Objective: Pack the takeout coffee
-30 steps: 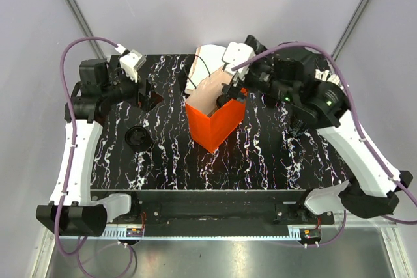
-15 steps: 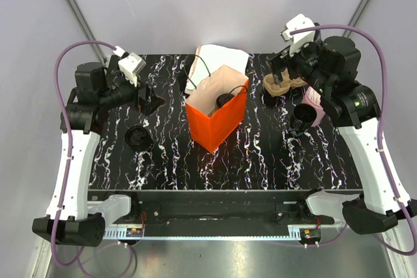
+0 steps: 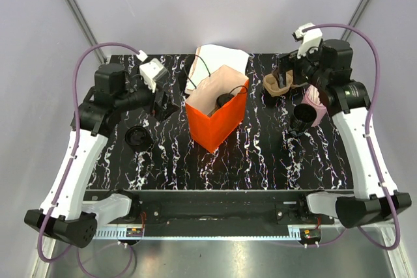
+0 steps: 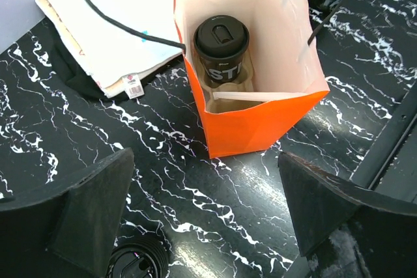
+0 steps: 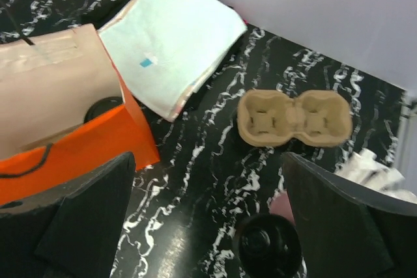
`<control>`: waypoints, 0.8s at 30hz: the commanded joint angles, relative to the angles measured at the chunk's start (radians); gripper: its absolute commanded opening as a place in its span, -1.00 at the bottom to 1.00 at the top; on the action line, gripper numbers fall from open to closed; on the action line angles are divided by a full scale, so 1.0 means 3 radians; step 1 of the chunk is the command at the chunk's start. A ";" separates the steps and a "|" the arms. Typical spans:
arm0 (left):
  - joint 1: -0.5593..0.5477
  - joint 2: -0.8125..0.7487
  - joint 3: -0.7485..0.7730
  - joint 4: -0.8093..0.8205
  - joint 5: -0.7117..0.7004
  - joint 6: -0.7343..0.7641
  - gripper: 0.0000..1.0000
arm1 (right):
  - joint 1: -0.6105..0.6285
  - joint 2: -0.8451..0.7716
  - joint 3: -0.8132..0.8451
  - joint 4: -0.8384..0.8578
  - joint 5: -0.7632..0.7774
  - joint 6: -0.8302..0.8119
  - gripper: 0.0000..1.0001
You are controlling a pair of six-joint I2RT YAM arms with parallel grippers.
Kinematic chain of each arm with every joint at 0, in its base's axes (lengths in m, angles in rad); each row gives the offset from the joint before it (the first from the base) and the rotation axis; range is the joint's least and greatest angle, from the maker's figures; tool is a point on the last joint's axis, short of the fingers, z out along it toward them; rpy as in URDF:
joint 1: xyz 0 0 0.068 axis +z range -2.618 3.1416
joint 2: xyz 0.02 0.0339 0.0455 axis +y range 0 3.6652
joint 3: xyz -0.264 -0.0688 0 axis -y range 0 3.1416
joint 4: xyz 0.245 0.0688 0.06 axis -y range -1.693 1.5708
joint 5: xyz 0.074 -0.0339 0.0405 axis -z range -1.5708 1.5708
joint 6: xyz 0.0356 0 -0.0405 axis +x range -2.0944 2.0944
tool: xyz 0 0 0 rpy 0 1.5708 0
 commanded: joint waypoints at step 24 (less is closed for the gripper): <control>-0.0426 0.0704 0.0365 0.0318 -0.0652 -0.0066 0.98 | 0.0451 0.1993 0.1826 -0.0567 -0.0600 0.0071 0.43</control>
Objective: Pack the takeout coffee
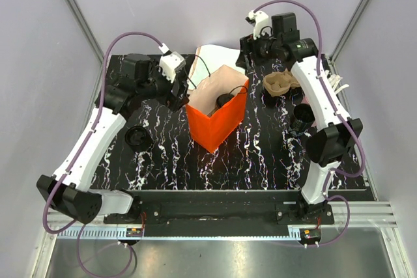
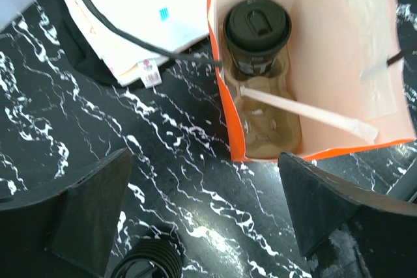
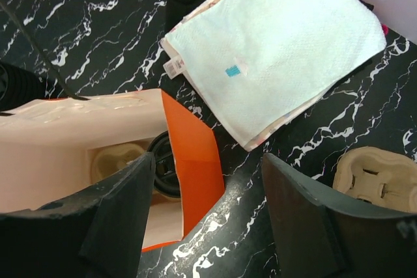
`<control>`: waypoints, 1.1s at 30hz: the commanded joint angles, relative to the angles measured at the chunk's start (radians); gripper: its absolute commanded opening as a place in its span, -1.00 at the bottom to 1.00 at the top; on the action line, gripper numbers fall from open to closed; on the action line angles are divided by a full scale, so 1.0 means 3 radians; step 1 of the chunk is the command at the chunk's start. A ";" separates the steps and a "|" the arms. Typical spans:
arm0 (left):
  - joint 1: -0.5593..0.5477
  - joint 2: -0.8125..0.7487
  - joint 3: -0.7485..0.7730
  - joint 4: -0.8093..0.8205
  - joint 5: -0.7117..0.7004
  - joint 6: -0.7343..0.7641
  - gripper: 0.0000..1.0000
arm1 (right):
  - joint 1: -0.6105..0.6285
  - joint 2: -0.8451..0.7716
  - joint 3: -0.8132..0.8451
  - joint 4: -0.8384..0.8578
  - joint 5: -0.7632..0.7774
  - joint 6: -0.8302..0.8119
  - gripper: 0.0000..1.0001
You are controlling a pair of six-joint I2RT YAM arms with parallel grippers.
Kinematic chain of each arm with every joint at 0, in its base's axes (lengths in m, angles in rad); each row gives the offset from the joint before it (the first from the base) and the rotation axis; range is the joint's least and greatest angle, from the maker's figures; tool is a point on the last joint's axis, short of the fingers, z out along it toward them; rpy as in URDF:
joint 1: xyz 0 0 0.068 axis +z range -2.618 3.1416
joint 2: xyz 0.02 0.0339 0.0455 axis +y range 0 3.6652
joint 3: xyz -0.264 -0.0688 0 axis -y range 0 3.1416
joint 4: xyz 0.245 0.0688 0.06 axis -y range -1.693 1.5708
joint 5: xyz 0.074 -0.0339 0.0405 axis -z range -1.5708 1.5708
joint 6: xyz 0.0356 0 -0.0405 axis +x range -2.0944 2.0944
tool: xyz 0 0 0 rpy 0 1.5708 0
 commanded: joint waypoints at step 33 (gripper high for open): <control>-0.0294 0.0392 0.0320 0.0139 -0.0219 -0.0042 0.49 | 0.0446 -0.0534 -0.0352 0.0113 0.0543 -0.0287 0.05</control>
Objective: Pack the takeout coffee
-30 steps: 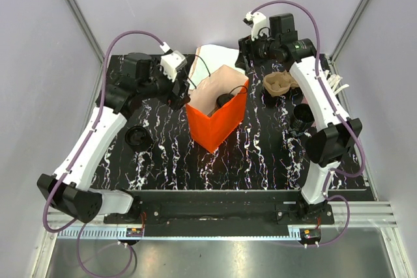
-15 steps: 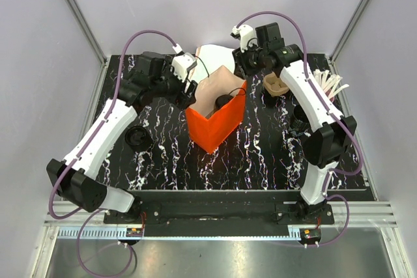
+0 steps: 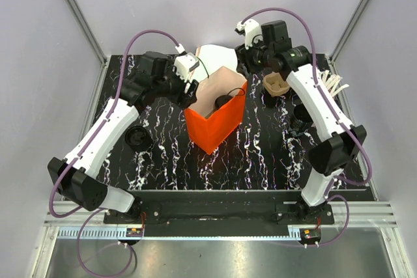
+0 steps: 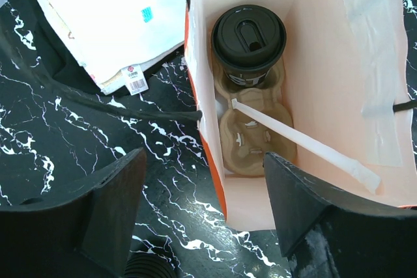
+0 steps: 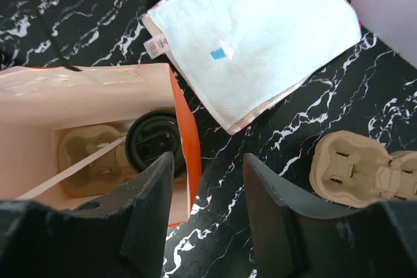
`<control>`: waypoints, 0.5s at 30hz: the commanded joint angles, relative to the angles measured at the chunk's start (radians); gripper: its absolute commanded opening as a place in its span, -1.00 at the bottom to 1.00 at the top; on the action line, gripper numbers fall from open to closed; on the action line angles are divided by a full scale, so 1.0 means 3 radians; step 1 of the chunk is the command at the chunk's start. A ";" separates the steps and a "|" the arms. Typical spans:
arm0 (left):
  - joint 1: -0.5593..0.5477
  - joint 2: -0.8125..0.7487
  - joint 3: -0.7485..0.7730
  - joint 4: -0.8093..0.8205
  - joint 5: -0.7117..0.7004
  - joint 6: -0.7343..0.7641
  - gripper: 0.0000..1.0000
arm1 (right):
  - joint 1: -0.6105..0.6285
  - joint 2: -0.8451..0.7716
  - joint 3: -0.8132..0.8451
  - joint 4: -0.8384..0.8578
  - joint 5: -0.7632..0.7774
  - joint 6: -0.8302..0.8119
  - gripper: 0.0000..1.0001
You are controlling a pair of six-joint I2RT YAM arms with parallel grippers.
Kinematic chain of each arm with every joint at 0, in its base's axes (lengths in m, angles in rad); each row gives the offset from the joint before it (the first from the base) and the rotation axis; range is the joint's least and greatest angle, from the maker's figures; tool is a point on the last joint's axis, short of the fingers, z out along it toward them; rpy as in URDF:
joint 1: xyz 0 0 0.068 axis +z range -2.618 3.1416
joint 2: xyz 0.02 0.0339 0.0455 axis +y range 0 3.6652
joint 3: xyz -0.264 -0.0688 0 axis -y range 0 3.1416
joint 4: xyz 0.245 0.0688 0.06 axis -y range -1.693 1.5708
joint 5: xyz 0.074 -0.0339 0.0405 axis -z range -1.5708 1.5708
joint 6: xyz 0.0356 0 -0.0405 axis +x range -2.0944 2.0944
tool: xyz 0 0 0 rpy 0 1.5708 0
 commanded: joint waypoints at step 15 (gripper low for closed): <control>-0.0042 0.0032 0.0122 0.0019 -0.0089 0.0057 -0.07 | 0.0237 -0.0154 -0.0095 -0.0080 0.0119 -0.0108 0.03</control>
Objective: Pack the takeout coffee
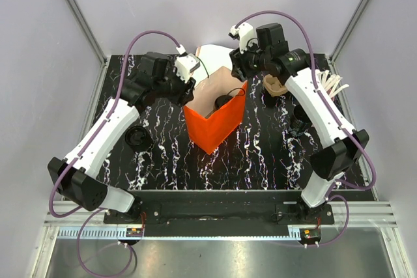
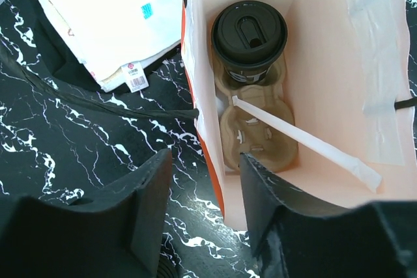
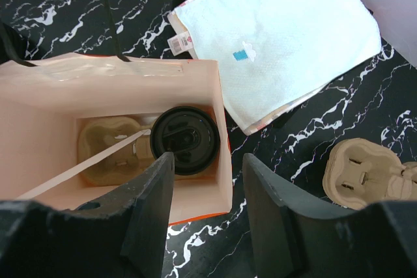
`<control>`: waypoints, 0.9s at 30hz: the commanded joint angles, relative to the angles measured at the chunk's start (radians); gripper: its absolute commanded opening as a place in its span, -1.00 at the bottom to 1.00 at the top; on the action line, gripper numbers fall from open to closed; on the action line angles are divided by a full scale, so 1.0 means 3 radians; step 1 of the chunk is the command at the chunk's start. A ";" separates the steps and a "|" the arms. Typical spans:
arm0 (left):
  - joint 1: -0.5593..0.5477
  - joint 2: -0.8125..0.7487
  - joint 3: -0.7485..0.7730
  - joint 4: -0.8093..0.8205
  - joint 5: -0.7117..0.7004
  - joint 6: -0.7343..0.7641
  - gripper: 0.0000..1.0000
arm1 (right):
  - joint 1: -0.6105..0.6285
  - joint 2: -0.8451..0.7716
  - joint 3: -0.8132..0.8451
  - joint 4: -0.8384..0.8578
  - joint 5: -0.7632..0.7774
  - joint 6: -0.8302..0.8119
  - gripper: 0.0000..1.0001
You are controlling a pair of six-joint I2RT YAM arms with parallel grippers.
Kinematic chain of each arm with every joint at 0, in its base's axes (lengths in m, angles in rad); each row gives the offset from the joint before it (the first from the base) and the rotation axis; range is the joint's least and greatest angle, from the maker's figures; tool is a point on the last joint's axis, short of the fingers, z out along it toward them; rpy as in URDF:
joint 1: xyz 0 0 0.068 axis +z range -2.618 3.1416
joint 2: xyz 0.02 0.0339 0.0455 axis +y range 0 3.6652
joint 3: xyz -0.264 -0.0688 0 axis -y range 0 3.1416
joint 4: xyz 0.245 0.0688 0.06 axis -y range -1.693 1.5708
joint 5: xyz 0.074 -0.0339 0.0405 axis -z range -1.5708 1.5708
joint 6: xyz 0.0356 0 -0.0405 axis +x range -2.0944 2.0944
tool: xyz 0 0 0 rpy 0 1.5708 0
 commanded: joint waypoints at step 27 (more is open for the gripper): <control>-0.0043 0.0199 0.0234 0.0006 -0.0297 0.0132 -0.57 | 0.0082 -0.0045 -0.0284 -0.0035 0.0423 -0.0052 -0.79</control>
